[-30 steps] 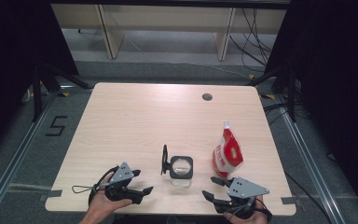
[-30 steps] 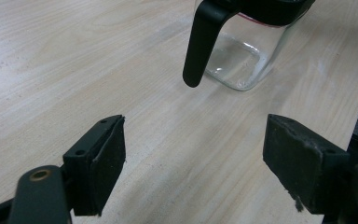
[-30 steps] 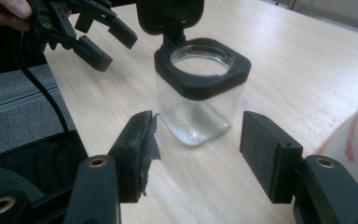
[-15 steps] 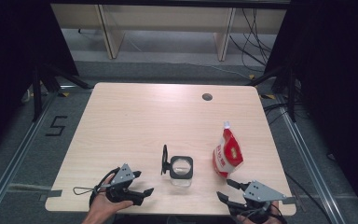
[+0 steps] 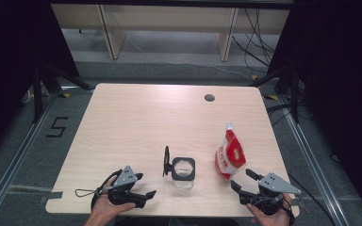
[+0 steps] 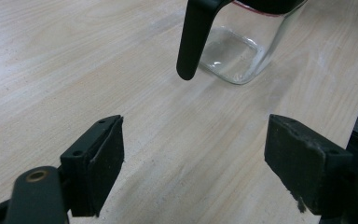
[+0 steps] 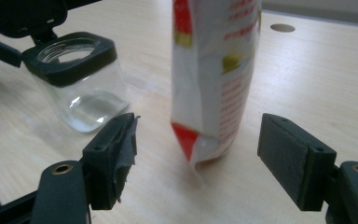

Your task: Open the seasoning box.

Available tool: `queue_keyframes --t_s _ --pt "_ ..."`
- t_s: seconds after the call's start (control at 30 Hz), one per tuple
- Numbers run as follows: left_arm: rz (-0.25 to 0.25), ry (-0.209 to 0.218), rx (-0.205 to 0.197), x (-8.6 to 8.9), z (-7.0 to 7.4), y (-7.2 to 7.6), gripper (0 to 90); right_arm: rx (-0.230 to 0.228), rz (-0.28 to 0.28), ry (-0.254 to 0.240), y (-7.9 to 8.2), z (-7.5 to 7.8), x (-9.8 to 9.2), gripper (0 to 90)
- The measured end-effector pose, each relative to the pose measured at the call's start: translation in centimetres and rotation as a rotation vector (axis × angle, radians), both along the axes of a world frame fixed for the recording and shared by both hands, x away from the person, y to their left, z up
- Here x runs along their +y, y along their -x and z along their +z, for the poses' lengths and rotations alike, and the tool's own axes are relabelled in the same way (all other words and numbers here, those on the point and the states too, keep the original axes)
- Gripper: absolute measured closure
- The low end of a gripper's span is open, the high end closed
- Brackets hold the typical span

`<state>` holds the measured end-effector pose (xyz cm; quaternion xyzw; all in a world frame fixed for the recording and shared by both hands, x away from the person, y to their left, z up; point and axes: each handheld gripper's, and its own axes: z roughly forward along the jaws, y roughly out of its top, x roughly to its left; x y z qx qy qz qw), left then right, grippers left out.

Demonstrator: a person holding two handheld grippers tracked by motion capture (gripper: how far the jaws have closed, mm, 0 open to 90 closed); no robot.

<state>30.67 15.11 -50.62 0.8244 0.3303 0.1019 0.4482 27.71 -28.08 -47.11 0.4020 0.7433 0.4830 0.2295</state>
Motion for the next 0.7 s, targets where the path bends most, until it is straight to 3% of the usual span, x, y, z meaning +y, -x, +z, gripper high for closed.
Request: queue_keyframes --t_s 0.13,0.2,0.23,0.27,0.37,0.4,0.43,0.5,0.53,0.57,0.63,0.67,0.7 --pt "0.003 0.003 0.004 -0.1 -0.2 -0.1 19.5 -0.013 -0.023 -0.002 -0.7 0.1 0.3 26.0" --pt "-0.012 -0.031 -0.015 0.1 -0.1 -0.3 19.5 0.0 -0.036 0.009 -1.0 0.2 0.7 25.4" --pt "0.012 0.013 0.002 -0.1 -0.2 -0.1 19.5 -0.018 -0.027 0.015 -1.4 0.1 0.8 24.8" --pt "0.009 0.008 -0.003 -0.1 -0.1 -0.1 19.5 0.017 -0.056 -0.006 -1.3 0.2 1.2 24.3" --pt "-0.01 -0.014 -0.018 0.1 -0.1 -0.3 19.5 -0.047 -0.045 0.021 -2.2 0.1 1.0 24.3" --pt "-0.01 -0.014 -0.018 0.1 -0.1 -0.3 19.5 -0.019 -0.058 -0.003 -2.1 0.0 1.3 24.3" --pt "-0.002 -0.009 -0.01 0.1 -0.1 -0.2 19.5 -0.058 -0.043 0.019 -2.5 -0.1 1.1 24.7" --pt "0.014 0.012 0.0 0.0 -0.1 -0.2 19.5 -0.02 -0.062 -0.027 -2.5 -0.2 1.5 24.9" --pt "0.014 0.012 0.0 0.0 -0.1 -0.2 19.5 -0.004 -0.062 -0.021 -2.5 -0.1 1.5 25.4" --pt "-0.009 -0.013 -0.017 0.1 0.0 -0.4 19.5 -0.046 -0.048 0.0 -2.9 -0.2 1.4 25.8" --pt "-0.019 -0.028 -0.016 0.2 0.1 -0.4 19.5 -0.012 -0.064 -0.021 -2.9 -0.2 1.7 26.7" --pt "-0.005 -0.006 -0.014 0.0 0.0 -0.4 19.5 -0.04 -0.043 -0.011 -3.3 -0.4 1.7 28.2" --pt "-0.007 -0.008 -0.015 0.0 0.0 -0.4 19.5 -0.038 -0.032 -0.026 -3.6 -0.5 1.8 30.2"
